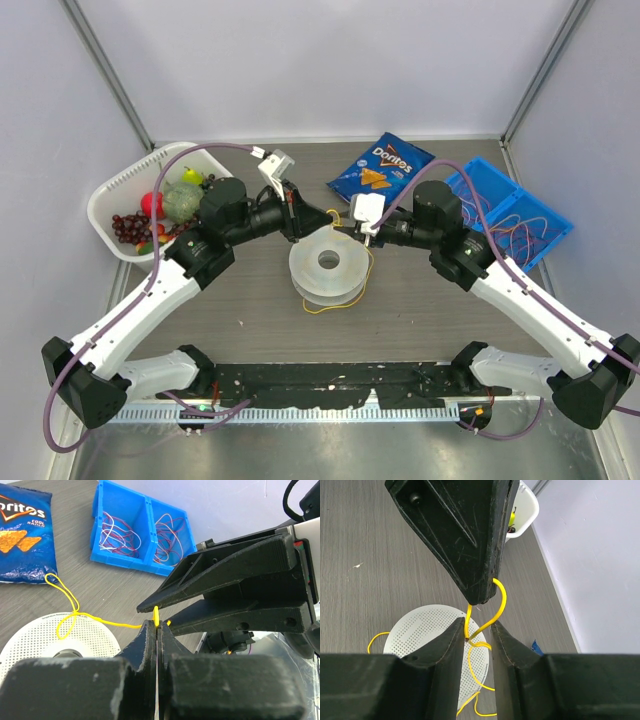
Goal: Wrap the cables
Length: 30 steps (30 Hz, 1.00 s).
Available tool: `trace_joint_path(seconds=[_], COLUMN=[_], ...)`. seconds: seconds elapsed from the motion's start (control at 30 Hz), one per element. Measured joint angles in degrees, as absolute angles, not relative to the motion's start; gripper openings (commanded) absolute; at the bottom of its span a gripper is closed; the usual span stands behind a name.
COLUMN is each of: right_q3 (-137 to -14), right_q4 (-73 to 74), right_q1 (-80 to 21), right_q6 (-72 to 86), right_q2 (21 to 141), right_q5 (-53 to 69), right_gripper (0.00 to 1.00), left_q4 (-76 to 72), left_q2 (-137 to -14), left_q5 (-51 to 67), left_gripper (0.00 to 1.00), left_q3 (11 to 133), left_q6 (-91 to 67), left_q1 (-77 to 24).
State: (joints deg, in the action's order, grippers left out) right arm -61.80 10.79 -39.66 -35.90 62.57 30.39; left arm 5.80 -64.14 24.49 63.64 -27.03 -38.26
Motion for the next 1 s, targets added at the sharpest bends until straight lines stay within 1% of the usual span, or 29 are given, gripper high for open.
trace_joint_path(seconds=[0.2, 0.33, 0.43, 0.47, 0.53, 0.6, 0.67, 0.83, 0.87, 0.93, 1.0], right_q3=[-61.7, -61.4, -61.1, -61.1, -61.1, -61.0, -61.0, -60.8, -60.8, -60.8, -60.8], right_q4=[10.7, 10.6, 10.3, 10.3, 10.2, 10.0, 9.6, 8.9, 8.8, 8.8, 8.8], right_q1=[-39.7, -39.7, -39.7, -39.7, -39.7, -39.7, -39.7, -39.8, -39.8, -39.8, -39.8], right_q6=[-35.8, -35.5, -35.0, -34.7, -34.2, -33.7, -33.3, -32.8, -32.8, -32.8, -32.9], right_q2=[62.6, 62.6, 62.6, 62.6, 62.5, 62.5, 62.5, 62.5, 62.5, 62.5, 62.5], right_q5=[29.9, 29.6, 29.4, 29.4, 29.4, 29.2, 29.2, 29.1, 29.1, 29.1, 29.2], right_gripper=[0.21, 0.17, 0.09, 0.08, 0.08, 0.11, 0.17, 0.2, 0.19, 0.15, 0.14], left_q4=[5.0, 3.6, 2.8, 2.8, 2.6, 2.5, 2.4, 2.4, 2.4, 2.5, 2.5], left_q2=[-64.1, -64.1, -64.1, -64.0, -63.9, -63.8, -63.7, -63.4, -63.4, -63.4, -63.4], left_q5=[25.2, 26.6, 27.5, 27.7, 28.1, 28.2, 28.3, 28.5, 28.4, 28.4, 28.3], left_gripper=[0.0, 0.0, 0.0, 0.0, 0.0, 0.0, 0.0, 0.0, 0.0, 0.0, 0.0], left_q3=[63.6, 63.6, 63.6, 63.6, 63.6, 63.6, 63.6, 63.6, 63.6, 63.6, 63.6], left_q6=[-27.1, -27.1, -27.1, -27.1, -27.1, -27.1, -27.1, -27.0, -27.0, -26.9, -26.8], left_q1=[-38.3, -38.3, -38.3, -38.3, -38.3, -38.3, -38.2, -38.3, -38.3, -38.3, -38.3])
